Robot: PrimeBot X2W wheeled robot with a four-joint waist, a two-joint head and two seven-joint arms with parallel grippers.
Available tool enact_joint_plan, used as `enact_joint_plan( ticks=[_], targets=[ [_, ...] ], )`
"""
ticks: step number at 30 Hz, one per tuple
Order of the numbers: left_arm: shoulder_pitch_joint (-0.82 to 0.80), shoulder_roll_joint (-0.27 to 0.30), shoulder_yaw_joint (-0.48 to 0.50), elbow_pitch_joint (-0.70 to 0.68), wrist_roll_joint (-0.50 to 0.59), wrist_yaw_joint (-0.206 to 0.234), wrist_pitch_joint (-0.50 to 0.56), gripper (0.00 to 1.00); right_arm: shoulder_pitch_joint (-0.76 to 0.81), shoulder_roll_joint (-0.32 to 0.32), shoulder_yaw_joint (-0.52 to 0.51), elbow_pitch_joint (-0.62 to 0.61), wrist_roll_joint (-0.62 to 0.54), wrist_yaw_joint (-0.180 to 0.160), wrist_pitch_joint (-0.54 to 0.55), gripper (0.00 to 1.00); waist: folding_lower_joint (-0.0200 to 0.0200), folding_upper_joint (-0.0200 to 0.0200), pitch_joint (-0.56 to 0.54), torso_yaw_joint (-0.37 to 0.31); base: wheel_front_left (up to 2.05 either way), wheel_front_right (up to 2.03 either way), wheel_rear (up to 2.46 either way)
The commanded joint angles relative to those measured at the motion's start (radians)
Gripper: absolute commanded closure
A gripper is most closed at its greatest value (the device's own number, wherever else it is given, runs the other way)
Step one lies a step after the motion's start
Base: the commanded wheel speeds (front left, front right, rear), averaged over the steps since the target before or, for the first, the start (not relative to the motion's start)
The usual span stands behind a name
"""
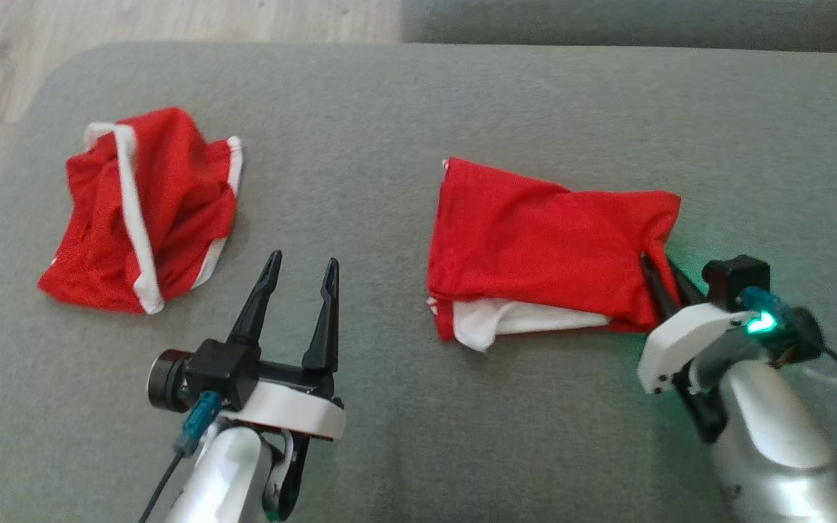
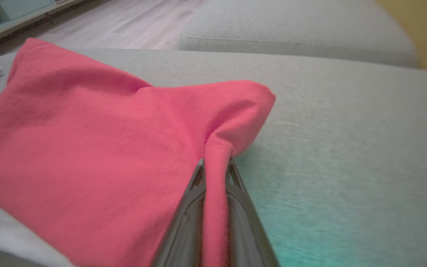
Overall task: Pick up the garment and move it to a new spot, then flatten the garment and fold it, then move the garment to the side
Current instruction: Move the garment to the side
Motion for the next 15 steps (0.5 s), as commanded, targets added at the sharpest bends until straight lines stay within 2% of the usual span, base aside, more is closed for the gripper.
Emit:
enact_joint_plan(
  ticks=[1, 5, 9, 15],
  targets=[
    [-0.014, 0.003, 0.023, -0.036, 0.014, 0.002, -0.009, 0.00, -0.014, -0.033, 0.027, -0.043, -0.012, -0.001, 0.004, 1.00, 0.0001, 0.0000, -0.017, -0.026, 0.00, 0.00, 0.00],
    [-0.015, 0.003, 0.021, -0.043, 0.021, 0.002, -0.009, 0.00, -0.014, -0.139, 0.076, -0.106, -0.030, -0.001, 0.047, 1.00, 0.0001, 0.0000, -0.012, -0.050, 0.00, 0.00, 0.00],
    [-0.021, 0.003, 0.022, -0.054, 0.026, 0.001, -0.009, 0.00, -0.022, -0.283, 0.095, -0.166, -0.024, -0.001, 0.086, 1.00, 0.0001, 0.0000, 0.015, -0.068, 0.00, 0.00, 0.00],
    [-0.044, 0.003, 0.022, -0.067, 0.039, -0.008, -0.009, 0.00, -0.037, -0.476, 0.039, -0.193, -0.010, -0.001, 0.139, 1.00, 0.0001, 0.0000, 0.085, -0.069, 0.00, 0.00, 0.00]
  ],
)
